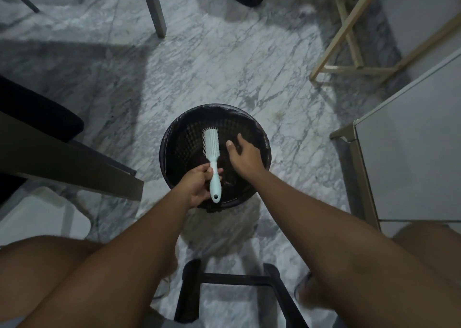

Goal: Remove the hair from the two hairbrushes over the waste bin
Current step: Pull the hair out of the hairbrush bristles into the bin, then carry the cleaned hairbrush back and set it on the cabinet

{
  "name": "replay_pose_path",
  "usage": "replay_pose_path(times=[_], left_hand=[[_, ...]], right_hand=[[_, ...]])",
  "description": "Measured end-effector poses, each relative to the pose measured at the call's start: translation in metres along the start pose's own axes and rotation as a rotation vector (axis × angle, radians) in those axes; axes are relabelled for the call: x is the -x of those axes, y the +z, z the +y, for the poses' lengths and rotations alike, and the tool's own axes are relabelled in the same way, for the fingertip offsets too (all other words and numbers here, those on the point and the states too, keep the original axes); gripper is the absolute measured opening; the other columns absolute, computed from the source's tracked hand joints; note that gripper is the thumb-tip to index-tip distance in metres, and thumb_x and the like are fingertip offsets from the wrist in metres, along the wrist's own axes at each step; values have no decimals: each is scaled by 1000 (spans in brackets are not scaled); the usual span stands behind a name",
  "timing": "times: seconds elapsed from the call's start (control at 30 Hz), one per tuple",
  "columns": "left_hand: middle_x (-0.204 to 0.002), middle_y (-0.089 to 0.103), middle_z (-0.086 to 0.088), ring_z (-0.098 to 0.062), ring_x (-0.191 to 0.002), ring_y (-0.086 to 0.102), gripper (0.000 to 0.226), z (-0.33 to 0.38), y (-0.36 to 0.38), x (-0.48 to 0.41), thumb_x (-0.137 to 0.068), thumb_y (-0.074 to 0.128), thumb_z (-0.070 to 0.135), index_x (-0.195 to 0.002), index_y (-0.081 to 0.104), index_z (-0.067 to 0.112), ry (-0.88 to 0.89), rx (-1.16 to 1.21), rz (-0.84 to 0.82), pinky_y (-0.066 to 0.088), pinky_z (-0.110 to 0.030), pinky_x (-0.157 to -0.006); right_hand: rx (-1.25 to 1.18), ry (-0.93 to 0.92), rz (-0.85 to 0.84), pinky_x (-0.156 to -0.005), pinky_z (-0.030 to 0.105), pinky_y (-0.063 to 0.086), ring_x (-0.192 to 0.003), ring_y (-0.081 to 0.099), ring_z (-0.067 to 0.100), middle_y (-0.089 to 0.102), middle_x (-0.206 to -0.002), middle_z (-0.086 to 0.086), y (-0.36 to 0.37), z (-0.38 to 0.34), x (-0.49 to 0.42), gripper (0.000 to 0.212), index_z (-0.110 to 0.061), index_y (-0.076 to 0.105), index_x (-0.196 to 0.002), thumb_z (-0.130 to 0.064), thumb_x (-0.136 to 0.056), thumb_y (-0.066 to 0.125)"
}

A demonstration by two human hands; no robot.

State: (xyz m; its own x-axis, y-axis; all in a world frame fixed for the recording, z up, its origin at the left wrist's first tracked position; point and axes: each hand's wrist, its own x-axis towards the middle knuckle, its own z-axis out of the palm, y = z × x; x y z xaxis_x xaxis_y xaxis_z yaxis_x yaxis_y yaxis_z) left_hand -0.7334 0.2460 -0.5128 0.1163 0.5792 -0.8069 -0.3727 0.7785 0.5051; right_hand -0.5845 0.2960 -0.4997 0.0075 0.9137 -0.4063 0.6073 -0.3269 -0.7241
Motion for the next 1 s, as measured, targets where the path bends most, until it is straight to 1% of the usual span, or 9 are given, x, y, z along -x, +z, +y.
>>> replay_pose_path(times=[0.1, 0.27, 0.4, 0.5, 0.6, 0.73, 0.8, 0.9, 1.0], left_hand=[[-112, 63, -5, -19, -94, 60, 24, -1, 2, -6, -105, 40, 10, -117, 60, 13, -15, -30, 23, 53, -40, -73], [-113, 63, -5, -20, -97, 61, 25, -7, 1, -26, -105, 40, 10, -120, 60, 13, -41, -72, 57, 51, -43, -84], [-116, 63, -9, -25, -109, 59, 28, -10, 3, -35, -105, 41, 11, -125, 59, 14, -77, -107, 69, 51, -44, -89], [-119, 63, -10, -25, -109, 60, 31, -4, 8, -31, -104, 42, 11, -131, 58, 15, -82, -107, 82, 53, -42, -80], [-114, 64, -8, -22, -101, 61, 33, 16, 20, -12, -104, 42, 10, -132, 57, 16, -73, -108, 96, 52, -39, -73], [-108, 64, -6, -22, -96, 61, 33, 59, 54, 39, -104, 43, 10, -133, 57, 16, -39, -150, 66, 51, -38, -69], [-107, 64, -7, -22, -95, 61, 33, 83, 78, 66, -104, 43, 9, -133, 57, 15, -17, -196, 39, 51, -39, -70], [-102, 64, -7, -20, -89, 61, 35, 127, 138, 116, -103, 43, 8, -136, 55, 13, 21, -300, -40, 52, -38, -76], [-86, 56, -6, -18, -71, 55, 34, 171, 222, 176, -104, 42, 8, -136, 53, 11, 42, -416, -161, 51, -39, -88]], right_hand=[[-13, 7, -3, -112, 33, 34, -138, 43, 30, 47, -148, 16, 1, 1, -1, 64, -13, 34, -152, -47, -99, 47], [-41, 35, -27, -114, 37, 32, -140, 40, 31, 46, -149, 16, 5, 9, -12, 63, -14, 33, -152, -47, -99, 46], [-72, 52, -42, -112, 35, 34, -139, 42, 30, 46, -149, 16, 7, 14, -19, 63, -15, 34, -152, -46, -99, 47], [-87, 42, -38, -113, 33, 33, -140, 41, 29, 45, -150, 15, 2, 8, -20, 63, -16, 34, -152, -47, -99, 47], [-102, 22, -17, -114, 32, 31, -142, 38, 27, 44, -151, 13, -17, -10, -13, 63, -16, 35, -152, -47, -98, 47], [-116, 1, 59, -113, 33, 32, -141, 39, 25, 45, -151, 10, -67, -54, 8, 63, -17, 37, -151, -50, -98, 47], [-159, 0, 84, -109, 26, 32, -141, 40, 24, 44, -151, 9, -99, -78, 23, 63, -17, 36, -151, -49, -98, 47], [-225, 8, 172, -108, 24, 31, -142, 38, 23, 41, -154, 8, -178, -119, 56, 64, -20, 34, -152, -51, -98, 47], [-277, 12, 312, -111, 25, 29, -144, 35, 20, 38, -156, 4, -278, -150, 96, 66, -22, 32, -153, -54, -97, 47]])
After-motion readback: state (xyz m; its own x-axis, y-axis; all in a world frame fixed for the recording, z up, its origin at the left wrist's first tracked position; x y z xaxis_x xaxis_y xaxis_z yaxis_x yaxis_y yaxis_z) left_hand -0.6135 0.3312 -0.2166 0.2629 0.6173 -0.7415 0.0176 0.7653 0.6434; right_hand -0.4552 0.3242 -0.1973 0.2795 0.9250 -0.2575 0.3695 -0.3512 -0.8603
